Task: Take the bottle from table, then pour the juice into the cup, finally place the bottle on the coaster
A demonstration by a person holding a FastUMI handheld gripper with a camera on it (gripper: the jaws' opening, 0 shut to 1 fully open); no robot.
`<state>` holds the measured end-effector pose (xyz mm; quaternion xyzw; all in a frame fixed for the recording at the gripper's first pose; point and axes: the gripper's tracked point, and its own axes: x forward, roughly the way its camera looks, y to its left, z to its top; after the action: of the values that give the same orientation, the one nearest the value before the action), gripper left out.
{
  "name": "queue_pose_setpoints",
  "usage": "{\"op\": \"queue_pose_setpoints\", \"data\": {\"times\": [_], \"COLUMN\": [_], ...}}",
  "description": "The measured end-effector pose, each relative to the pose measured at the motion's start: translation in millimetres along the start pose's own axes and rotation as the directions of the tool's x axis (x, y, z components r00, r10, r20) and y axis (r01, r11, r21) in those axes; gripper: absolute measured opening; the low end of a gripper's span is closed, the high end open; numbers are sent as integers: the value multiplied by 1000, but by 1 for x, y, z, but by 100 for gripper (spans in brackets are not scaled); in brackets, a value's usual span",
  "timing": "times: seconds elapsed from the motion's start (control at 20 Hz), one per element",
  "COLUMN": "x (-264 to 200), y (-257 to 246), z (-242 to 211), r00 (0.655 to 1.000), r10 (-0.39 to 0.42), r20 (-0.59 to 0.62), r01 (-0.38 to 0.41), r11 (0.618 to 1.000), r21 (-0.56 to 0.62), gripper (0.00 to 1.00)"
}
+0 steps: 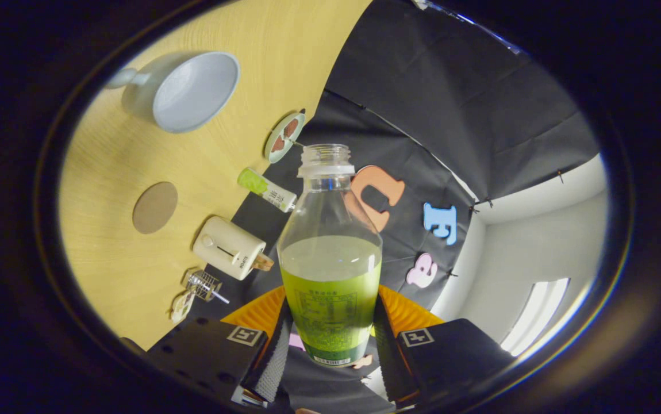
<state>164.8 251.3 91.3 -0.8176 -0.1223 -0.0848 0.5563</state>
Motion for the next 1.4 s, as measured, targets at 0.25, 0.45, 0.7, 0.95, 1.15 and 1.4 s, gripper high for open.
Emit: {"op": "queue_pose_setpoints", "data": {"times": [0.25, 0.45, 0.7, 0.95, 1.15, 1.4], "x": [0, -6, -13, -10, -1, 9], "y": [9, 16, 14, 3, 6, 31], "z": [-3, -7, -17, -26, -28, -10], "r00": [999, 993, 987, 976, 963, 938], "r10": [50, 114, 158, 209, 238, 254], "r20": [-21, -22, 3, 62, 129, 235], "r01": [-47, -102, -130, -158, -162, -184], "r11": [989, 948, 804, 483, 125, -210], "r21": [138, 301, 580, 861, 979, 960], "gripper": [73, 73, 73, 73, 73, 73]}}
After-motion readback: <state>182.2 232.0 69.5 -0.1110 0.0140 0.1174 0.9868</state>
